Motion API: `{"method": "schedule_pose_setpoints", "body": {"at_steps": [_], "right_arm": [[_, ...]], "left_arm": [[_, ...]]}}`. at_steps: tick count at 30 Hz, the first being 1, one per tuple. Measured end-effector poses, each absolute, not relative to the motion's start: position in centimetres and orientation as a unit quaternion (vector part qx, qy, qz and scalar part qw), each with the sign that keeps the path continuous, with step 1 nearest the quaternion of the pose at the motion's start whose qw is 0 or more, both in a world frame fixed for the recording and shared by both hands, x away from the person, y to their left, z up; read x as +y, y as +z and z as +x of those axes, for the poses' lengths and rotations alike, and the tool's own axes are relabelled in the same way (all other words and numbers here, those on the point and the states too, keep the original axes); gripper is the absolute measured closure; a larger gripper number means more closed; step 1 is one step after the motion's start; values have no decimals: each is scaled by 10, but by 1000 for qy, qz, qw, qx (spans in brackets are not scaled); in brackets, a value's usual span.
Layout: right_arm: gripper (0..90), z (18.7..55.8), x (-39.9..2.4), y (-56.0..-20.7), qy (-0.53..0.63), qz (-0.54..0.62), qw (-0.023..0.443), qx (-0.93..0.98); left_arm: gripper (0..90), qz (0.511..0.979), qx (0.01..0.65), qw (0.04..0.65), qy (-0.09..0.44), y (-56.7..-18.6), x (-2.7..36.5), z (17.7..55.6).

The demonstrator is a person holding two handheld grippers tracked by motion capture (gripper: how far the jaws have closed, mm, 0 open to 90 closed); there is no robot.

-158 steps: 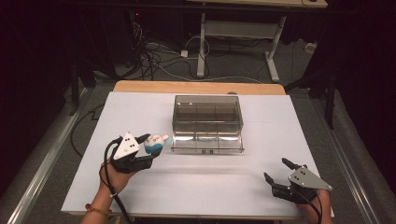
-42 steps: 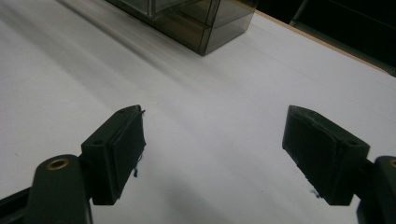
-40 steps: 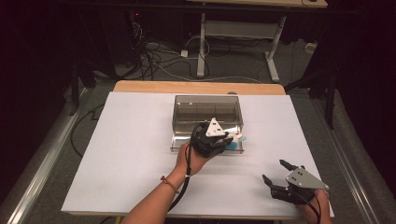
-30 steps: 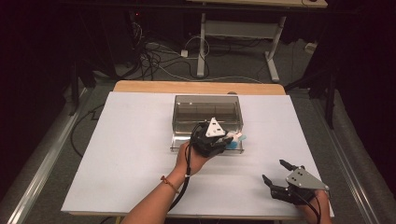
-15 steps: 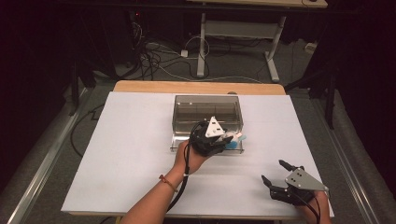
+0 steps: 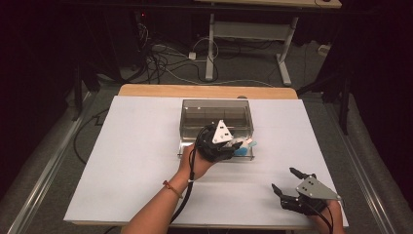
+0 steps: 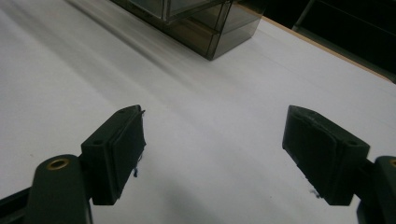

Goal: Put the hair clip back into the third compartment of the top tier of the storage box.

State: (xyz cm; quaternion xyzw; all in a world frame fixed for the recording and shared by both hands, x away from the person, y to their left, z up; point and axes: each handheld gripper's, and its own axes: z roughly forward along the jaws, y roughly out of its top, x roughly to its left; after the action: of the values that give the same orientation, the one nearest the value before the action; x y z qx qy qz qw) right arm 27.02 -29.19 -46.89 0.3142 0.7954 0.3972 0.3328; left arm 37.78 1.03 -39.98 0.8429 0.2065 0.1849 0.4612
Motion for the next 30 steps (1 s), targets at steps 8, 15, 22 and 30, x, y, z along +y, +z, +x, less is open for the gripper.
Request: {"method": "schedule_pose_setpoints", "body": {"at_steps": [8,15,22,30], "right_arm": [[214,270,-291,-469,397,313,331,797],[215,269,-289,-470,397,311,330,798],[213,269,-287,-470,397,308,331,799],[213,268,-287,-469,397,306,332,799]], "left_arm": [[430,842,198,462,197,-395,16,376],[338,836,195,468,210,-391,26,374],[297,832,192,472,218,-393,33,372],[256,830,181,476,228,-394,44,368]]}}
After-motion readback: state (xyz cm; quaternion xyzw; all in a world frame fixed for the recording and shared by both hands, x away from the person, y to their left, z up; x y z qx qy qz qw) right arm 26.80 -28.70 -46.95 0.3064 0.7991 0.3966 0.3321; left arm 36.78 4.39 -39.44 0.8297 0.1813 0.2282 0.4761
